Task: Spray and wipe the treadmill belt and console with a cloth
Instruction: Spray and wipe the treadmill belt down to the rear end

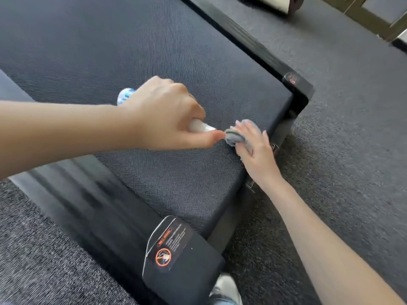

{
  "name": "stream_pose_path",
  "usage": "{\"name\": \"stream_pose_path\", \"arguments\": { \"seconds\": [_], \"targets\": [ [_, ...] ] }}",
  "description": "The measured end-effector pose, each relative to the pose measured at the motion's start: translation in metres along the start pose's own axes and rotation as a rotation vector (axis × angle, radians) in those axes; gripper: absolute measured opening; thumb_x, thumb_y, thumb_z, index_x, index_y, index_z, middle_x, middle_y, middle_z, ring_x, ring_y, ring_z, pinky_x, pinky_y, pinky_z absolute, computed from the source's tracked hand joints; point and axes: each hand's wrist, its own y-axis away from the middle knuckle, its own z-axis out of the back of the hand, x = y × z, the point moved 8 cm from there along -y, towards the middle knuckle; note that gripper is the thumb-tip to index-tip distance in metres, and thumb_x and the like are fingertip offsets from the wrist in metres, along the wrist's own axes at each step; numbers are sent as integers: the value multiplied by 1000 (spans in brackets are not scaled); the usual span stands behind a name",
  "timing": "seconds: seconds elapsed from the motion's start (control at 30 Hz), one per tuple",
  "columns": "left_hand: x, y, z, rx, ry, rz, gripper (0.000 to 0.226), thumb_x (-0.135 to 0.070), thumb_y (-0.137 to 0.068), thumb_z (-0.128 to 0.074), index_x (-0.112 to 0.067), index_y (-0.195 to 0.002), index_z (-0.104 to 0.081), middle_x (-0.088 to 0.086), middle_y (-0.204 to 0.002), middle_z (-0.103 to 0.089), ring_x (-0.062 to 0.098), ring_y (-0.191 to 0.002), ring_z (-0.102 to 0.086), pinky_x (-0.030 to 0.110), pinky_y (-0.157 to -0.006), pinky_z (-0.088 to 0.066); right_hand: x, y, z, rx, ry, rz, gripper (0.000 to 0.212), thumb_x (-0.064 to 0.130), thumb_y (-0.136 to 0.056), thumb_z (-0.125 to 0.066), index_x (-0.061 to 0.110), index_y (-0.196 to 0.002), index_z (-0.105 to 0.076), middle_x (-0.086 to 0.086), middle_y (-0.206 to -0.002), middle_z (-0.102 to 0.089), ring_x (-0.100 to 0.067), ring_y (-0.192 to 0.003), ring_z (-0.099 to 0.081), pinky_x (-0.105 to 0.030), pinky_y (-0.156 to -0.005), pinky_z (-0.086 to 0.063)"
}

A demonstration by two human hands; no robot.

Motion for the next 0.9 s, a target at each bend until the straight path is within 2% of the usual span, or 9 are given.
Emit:
{"name": "stream_pose_path", "arguments": {
  "seconds": [0.07,0.23,0.4,0.53,0.6,0.67,0.73,0.8,0.9],
  "targets": [
    [-1,3,5,-19,10,6,65,-72,-80,-19,-16,-48,-26,0,-46,-44,20,-40,-33,24,-47,-24,14,11,-7,35,26,12,46,25,-89,-48,27,-135,-50,14,-146,-37,-5,-140,-23,-22,-118,1],
    [-4,0,13,-50,15,22,64,-72,-79,-19,-16,-49,-25,1,-47,-43,25,-44,-35,26,-49,-22,86,101,-46,313,-126,266,54,13,-86,-54,19,-140,-47,10,-150,-36,-4,-145,-15,-28,-118,8],
    [0,-5,18,-71,2,33,64,-73,-80,-18,-17,-49,-25,-1,-47,-42,22,-44,-34,24,-47,-14,95,127,-46,374,-134,288,47,33,-95,-46,24,-141,-44,18,-152,-29,-3,-146,-11,-36,-118,7],
    [9,-8,15,-73,0,68,68,-75,-78,-14,-15,-50,-31,0,-50,-46,25,-48,-40,26,-49,-22,100,124,-47,414,-29,345,62,60,-95,-29,27,-147,-32,19,-156,-20,-5,-147,-4,-39,-118,10],
    [12,-6,13,-89,16,96,72,-74,-79,-15,-12,-51,-37,2,-50,-48,27,-49,-44,28,-50,-26,100,125,-46,444,-47,348,68,65,-93,-21,26,-149,-26,18,-157,-18,-5,-147,-2,-37,-117,12],
    [17,-4,11,-113,51,145,73,-73,-80,-17,-10,-51,-38,1,-47,-44,24,-47,-43,30,-49,-29,100,120,-42,418,-137,303,65,62,-95,-20,24,-148,-28,17,-156,-22,-4,-146,-7,-36,-118,8],
    [26,-2,10,-148,181,248,72,-72,-81,-22,-8,-50,-32,0,-42,-36,20,-42,-37,31,-49,-32,98,111,-35,313,-180,271,54,49,-99,-30,21,-146,-36,16,-154,-29,-4,-144,-19,-33,-119,-6],
    [40,-1,10,-194,413,390,75,-72,-82,-27,-6,-49,-37,5,-40,-37,23,-41,-40,35,-52,-40,95,100,-31,200,-130,277,47,37,-99,-43,20,-144,-41,16,-152,-32,-5,-142,-26,-27,-117,-17],
    [58,1,10,-248,742,572,73,-65,-89,-40,-7,-48,-52,3,-38,-49,20,-41,-55,30,-59,-50,88,87,-33,138,32,252,52,36,-96,-44,20,-145,-38,17,-153,-27,-3,-143,-19,-25,-117,-16]
  ]
}}
